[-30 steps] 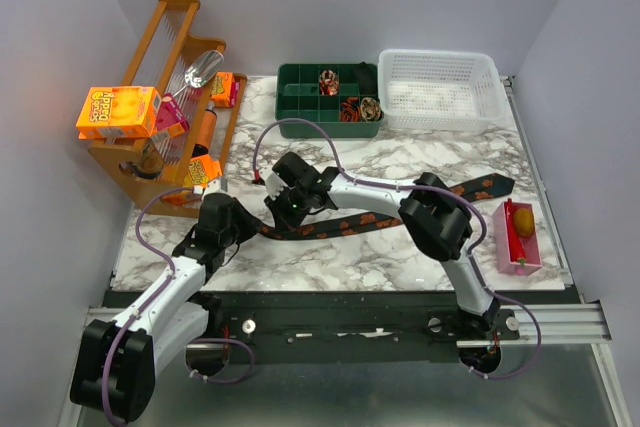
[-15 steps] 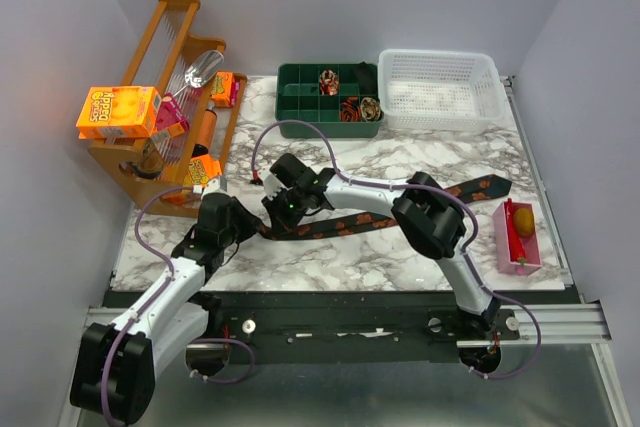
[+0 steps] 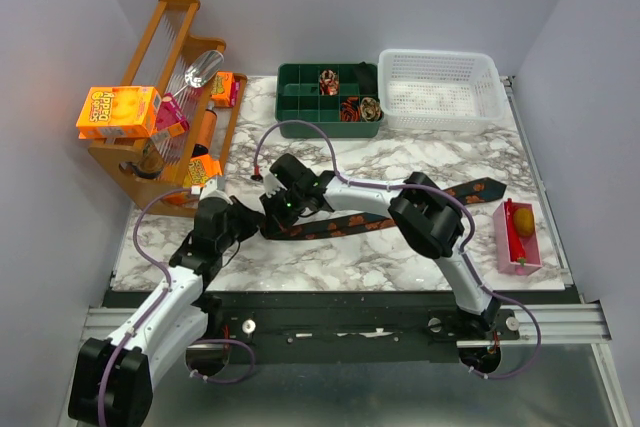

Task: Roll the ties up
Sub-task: Roll the tie at the center of the board.

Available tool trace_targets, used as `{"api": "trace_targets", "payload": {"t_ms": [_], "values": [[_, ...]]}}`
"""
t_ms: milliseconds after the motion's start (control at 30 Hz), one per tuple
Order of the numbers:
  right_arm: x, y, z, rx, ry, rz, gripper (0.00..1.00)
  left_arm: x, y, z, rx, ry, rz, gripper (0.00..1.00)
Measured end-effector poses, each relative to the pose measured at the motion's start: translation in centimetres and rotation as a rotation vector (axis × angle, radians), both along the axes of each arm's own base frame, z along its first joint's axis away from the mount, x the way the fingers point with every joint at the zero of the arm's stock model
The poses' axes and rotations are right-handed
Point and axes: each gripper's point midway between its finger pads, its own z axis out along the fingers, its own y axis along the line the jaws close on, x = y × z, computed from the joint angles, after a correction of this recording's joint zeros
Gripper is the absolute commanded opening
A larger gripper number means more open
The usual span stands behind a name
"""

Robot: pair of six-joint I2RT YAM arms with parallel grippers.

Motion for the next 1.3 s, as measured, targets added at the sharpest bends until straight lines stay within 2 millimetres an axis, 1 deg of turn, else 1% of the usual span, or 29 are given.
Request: {"api": "trace_targets", "payload": {"t_ms": [33,67,133,167,533,700,767,833,900,967,1033,1067,1133,1200,1267,1300], "values": [[0.0,0.0,-0.1,0.002,0.005,-0.005,0.00,-0.1,0.0,0.0,-0.006,-0.001,0.004,0.12],[-0.1,0.0,-0.1,0.004,0.010,-0.010,0.00,-0.1,0.0,-0.1,-0.011,-0.003,0.007,0.07],[-0.1,0.1,-0.2,0.007,0.019,-0.018,0.01,-0.1,0.0,-0.2,-0.022,-0.005,0.012,0.01],[-0.2,0.1,-0.2,0.009,0.023,-0.022,0.00,-0.1,0.0,-0.2,-0.027,-0.007,0.015,0.00],[-0.1,0.2,-0.2,0.016,0.034,-0.036,0.00,-0.1,0.1,-0.2,-0.017,-0.007,0.017,0.00],[0.2,0.6,0.6,0.032,0.024,-0.037,0.00,0.0,0.4,0.4,0.026,0.004,0.012,0.00],[0.6,0.7,1.3,0.045,0.014,-0.042,0.00,0.1,0.7,0.8,0.041,0.001,0.018,0.00],[1.1,0.7,2.6,0.062,-0.001,-0.050,0.00,0.2,1.0,1.3,0.060,-0.001,0.028,0.00],[1.5,0.6,4.5,0.090,-0.024,-0.058,0.00,0.3,1.4,1.9,0.086,-0.002,0.043,0.00],[2.1,0.5,6.9,0.126,-0.054,-0.067,0.00,0.3,2.0,2.2,0.119,0.001,0.058,0.00],[2.9,0.0,9.2,0.160,-0.089,-0.086,0.00,0.3,2.5,2.4,0.151,0.009,0.070,0.00],[3.3,-0.5,10.3,0.173,-0.108,-0.100,0.00,0.4,2.7,2.5,0.166,0.012,0.074,0.00],[4.0,-1.6,11.4,0.185,-0.132,-0.124,0.00,0.3,3.1,2.4,0.196,0.027,0.078,0.00],[4.5,-3.3,11.3,0.168,-0.139,-0.157,0.00,0.3,3.3,2.0,0.222,0.047,0.077,0.00],[4.7,-4.6,10.3,0.141,-0.131,-0.180,0.00,0.2,3.3,1.3,0.244,0.071,0.068,0.00],[4.8,-5.5,9.2,0.114,-0.122,-0.194,0.00,0.1,3.3,1.0,0.251,0.080,0.063,0.00]]}}
